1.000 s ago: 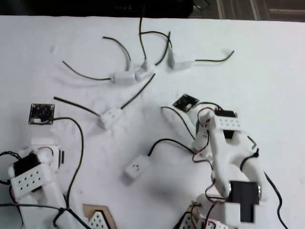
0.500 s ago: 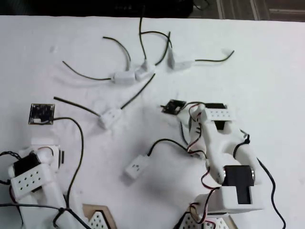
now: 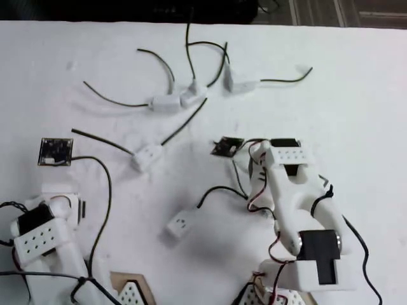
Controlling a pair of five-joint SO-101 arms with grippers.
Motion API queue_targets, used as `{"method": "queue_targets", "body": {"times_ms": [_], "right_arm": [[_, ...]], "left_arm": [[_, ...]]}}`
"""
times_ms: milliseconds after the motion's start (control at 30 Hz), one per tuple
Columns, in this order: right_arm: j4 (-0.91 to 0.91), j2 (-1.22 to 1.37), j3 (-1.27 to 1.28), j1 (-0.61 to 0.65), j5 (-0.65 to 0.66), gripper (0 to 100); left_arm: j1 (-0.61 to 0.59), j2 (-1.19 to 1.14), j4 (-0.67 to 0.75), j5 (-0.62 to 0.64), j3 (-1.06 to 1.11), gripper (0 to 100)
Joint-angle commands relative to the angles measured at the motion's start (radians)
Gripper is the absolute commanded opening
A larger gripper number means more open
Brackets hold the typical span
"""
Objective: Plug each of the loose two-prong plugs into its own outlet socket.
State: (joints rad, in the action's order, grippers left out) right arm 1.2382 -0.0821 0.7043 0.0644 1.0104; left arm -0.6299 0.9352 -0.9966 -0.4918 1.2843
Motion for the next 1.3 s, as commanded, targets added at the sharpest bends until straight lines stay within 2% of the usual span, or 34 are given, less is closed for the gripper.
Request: {"method": "queue_targets", "body": {"times_ms": [0,167,300,433,600,733,1000,1267], "right_arm": [[-0.033,-0.035,-0.048,-0.056,-0.098,1.8],[-0.242,-0.035,-0.055,-0.102,-0.397,1.8],[-0.372,-0.033,-0.054,-0.097,-0.531,1.8],[-0.386,-0.031,-0.049,-0.07,-0.603,1.8],[-0.383,-0.031,0.017,-0.051,-0.601,1.8],[-0.285,-0.031,0.032,-0.045,-0.595,1.8],[-0.074,-0.031,0.032,-0.031,-0.419,1.8],[-0.007,-0.031,0.037,-0.03,-0.31,1.7]], "left_arm": [[-0.001,0.021,0.012,-0.006,0.0,15],[-0.001,0.021,0.012,-0.006,0.0,15],[-0.001,0.021,0.012,-0.006,0.0,15],[-0.001,0.021,0.012,-0.006,0.006,15],[-0.001,0.022,0.012,-0.006,0.006,15],[-0.001,0.022,0.012,-0.006,0.006,15],[-0.001,0.022,0.012,-0.006,0.006,15],[-0.001,0.022,0.012,-0.006,0.006,15]]}}
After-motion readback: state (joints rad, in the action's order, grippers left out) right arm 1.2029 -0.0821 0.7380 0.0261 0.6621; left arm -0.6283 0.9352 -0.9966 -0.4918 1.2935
